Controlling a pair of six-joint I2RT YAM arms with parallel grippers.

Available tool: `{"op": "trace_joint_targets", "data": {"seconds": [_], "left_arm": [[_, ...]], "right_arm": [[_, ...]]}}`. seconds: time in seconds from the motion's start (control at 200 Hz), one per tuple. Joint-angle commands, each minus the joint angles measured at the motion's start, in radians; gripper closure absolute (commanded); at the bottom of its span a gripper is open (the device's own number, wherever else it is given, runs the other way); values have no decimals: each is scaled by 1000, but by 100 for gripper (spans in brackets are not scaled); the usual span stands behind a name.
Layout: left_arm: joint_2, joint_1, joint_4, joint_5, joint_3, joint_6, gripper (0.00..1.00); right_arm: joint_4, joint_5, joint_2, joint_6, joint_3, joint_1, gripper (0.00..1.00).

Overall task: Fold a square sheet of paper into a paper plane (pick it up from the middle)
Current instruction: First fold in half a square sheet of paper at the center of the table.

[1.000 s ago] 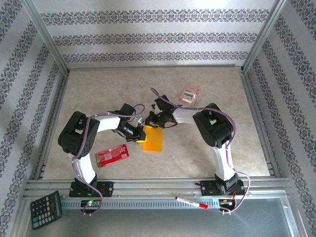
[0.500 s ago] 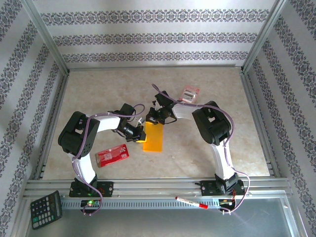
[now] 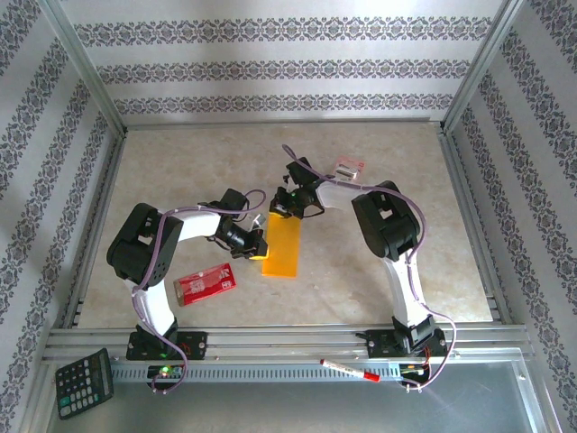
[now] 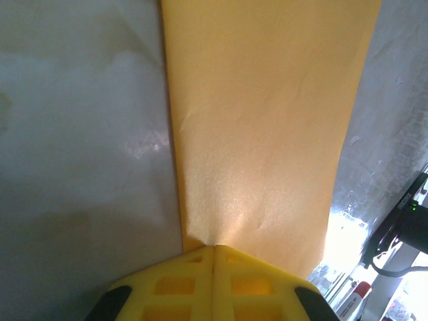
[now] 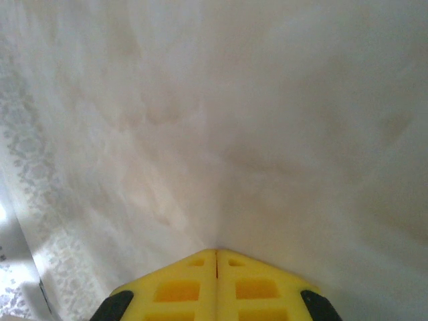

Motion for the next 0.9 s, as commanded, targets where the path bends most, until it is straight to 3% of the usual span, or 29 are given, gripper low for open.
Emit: {"op": "trace_joint_targets", "data": {"seconds": [0.0,0.31,0.55,0.894], "left_arm": [[107,-41,-77,-230,-62,4,100],[109,-41,-80,-227,-55,9,100],[100,-41,-75,-206,-44,8,100],[92,-40,-71,-192,-38,7,100]], "right_arm": [[63,25,-47,-35,-35,-27,100],[184,-34,-230,-29,-279,5,100],[145,74,-350,-99,-381,13,100],[286,-77,-241,4,-367,75,100]]}}
